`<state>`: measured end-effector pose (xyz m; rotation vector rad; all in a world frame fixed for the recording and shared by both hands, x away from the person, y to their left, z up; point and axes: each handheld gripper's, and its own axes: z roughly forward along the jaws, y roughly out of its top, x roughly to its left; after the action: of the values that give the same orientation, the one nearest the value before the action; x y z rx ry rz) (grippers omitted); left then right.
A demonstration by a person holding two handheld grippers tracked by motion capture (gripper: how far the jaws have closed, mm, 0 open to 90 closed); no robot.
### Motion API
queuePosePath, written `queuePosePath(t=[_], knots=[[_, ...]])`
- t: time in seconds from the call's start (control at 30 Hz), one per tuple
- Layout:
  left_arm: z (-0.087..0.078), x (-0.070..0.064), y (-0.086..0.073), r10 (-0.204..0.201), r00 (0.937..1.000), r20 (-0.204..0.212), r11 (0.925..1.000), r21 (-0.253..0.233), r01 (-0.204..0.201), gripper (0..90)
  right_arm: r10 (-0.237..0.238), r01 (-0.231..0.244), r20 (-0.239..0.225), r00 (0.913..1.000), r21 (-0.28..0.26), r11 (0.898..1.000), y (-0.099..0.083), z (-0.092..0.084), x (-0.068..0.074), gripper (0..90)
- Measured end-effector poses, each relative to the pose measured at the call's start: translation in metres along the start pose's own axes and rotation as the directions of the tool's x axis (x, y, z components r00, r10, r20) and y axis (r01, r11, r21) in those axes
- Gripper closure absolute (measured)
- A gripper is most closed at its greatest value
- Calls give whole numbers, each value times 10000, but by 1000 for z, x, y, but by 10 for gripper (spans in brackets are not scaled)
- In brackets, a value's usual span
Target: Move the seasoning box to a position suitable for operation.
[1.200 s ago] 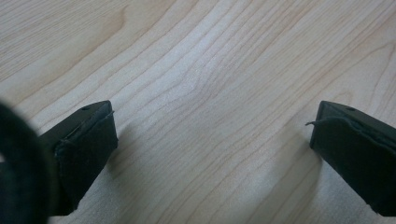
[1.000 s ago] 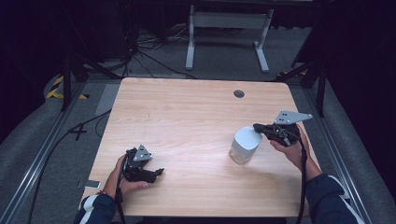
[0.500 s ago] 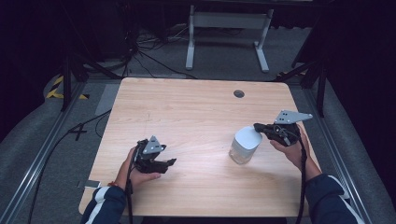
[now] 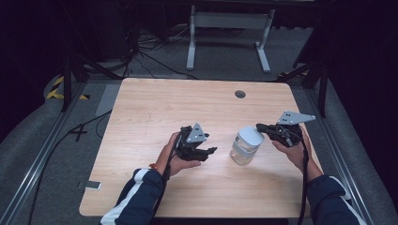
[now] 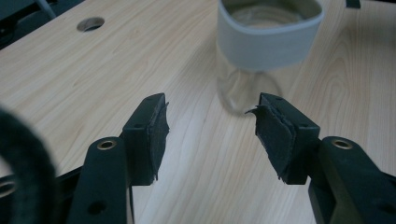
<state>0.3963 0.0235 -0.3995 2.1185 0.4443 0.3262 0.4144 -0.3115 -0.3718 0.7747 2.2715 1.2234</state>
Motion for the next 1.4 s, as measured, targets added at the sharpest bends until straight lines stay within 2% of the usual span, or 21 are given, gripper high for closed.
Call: queuePosePath(t=[0.03, 0.1, 0.2, 0.23, 0.27, 0.3, 0.33, 0.4, 0.47, 0.73, 1.0, 1.17, 1.4], knots=[[8, -1, 7, 88, 9998, 161, 10000, -25, -88, 515, 42, -42, -21, 10000, -21, 10000, 0, 0, 0, 900], [16, -4, 14, 180, 9997, 192, 9998, -65, -179, 551, 50, -50, -4, 10000, -5, 10000, 0, 0, 0, 900], [22, -5, 19, 252, 9993, 288, 9997, -73, -250, 650, 10, -10, 5, 10000, 19, 10000, -1, 0, -1, 900], [25, -6, 21, 365, 9987, 368, 9993, -82, -362, 650, 10, -10, 5, 10000, 19, 10000, -1, 0, -1, 900], [27, -5, 22, 393, 9974, 606, 9992, -144, -385, 691, 43, -43, 24, 10000, 12, 10000, -1, 0, -1, 900], [30, -5, 23, 349, 9973, 641, 9993, -149, -340, 714, 102, -102, -38, 9999, -15, 9999, -2, 0, -1, 900], [31, -6, 25, 383, 9980, 493, 9992, -152, -376, 741, 105, -105, -77, 9999, -45, 9999, -2, 0, -2, 900], [32, -4, 27, 280, 9974, 658, 9993, -267, -263, 793, 81, -81, -90, 9999, -55, 10000, -2, 0, -1, 900], [35, -3, 30, 329, 9974, 643, 9992, -227, -315, 822, 93, -93, -115, 9999, -44, 9999, -2, 1, -1, 899], [42, -8, 42, 486, 9967, 651, 9983, -343, -464, 860, 110, -112, -201, 9997, -61, 9999, -3, 0, -2, 899], [47, -11, 56, 517, 9983, 269, 9977, -452, -504, 874, 105, -106, -228, 9997, -31, 9999, -4, 0, -2, 899], [51, -13, 64, 682, 9976, 93, 9965, -492, -677, 871, 57, -56, -223, 9997, 37, 10000, -5, 1, -2, 898], [55, -13, 70, 804, 9968, 31, 9961, -356, -802, 877, 48, -45, -233, 9997, 106, 9999, -6, 0, -2, 898]])
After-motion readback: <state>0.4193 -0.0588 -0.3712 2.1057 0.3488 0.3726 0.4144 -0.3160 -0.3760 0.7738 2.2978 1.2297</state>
